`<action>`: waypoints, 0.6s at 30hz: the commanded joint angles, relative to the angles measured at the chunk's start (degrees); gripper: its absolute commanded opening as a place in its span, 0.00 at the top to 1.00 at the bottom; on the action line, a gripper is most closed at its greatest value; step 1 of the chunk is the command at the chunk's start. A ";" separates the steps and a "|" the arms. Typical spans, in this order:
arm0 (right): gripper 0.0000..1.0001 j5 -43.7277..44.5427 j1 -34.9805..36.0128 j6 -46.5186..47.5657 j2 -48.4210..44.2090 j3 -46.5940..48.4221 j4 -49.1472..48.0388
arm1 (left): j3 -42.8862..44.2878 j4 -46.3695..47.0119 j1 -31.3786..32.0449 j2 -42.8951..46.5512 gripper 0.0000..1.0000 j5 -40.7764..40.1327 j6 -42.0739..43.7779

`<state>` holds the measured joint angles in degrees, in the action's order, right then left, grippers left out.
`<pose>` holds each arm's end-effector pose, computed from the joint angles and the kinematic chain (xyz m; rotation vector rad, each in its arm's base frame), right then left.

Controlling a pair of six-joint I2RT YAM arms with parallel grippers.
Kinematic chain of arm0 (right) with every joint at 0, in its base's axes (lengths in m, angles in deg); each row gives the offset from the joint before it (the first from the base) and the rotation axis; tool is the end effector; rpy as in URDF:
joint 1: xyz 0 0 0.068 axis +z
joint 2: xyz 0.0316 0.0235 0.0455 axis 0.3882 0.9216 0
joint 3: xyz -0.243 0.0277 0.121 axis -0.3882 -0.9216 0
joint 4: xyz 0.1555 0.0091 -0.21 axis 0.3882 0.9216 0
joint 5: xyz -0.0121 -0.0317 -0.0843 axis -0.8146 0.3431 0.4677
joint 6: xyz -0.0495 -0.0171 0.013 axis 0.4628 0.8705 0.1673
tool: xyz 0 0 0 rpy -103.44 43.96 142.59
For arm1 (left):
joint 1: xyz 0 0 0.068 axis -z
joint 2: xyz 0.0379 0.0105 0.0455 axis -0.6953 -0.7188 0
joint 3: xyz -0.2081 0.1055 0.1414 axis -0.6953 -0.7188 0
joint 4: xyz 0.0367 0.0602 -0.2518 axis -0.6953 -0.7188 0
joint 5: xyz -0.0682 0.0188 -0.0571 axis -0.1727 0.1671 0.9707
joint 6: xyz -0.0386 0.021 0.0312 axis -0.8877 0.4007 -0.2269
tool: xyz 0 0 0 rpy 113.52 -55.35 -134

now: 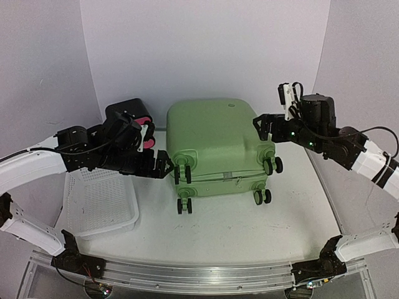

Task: Open, take out, and arrange the luggage
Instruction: Hold the wheels of the luggage.

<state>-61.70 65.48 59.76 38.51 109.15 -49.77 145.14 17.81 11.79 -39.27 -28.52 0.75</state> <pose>0.2015 0.1710 0.4212 -0.1512 1.5465 0.5451 0.1529 -0.2152 0.3445 0.3206 2.3623 -0.6217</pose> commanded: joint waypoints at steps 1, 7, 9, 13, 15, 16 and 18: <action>0.02 2.77 -5.13 0.02 -0.03 -0.97 1.91 | 2.68 0.41 3.90 -1.38 0.01 -3.18 -0.60; 0.02 -4.80 -10.46 -1.06 0.44 -4.17 1.91 | 2.14 0.41 5.42 -2.38 0.01 -3.62 -1.32; 0.02 -7.18 -11.08 -1.31 0.77 -5.23 1.91 | 2.08 0.25 5.44 -2.90 0.01 -3.62 -1.19; 0.02 -9.69 -11.29 -1.64 1.28 -7.00 3.46 | 2.91 -0.46 5.43 -4.19 0.00 -4.68 -0.44; 0.02 -9.64 -11.34 -2.19 1.28 -7.95 4.07 | 3.51 -0.89 5.43 -4.85 0.01 -5.71 -0.17; 0.02 -9.50 -11.33 -2.45 1.22 -8.47 4.31 | 3.88 -0.97 5.43 -5.27 0.01 -6.07 0.06; 0.02 -9.77 -11.32 -2.82 0.97 -9.53 4.83 | 4.93 -1.00 5.42 -6.36 0.01 -6.40 0.47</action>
<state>-69.92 54.37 58.40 39.95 101.13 -45.93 145.60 17.37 17.10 -44.27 -32.30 -0.02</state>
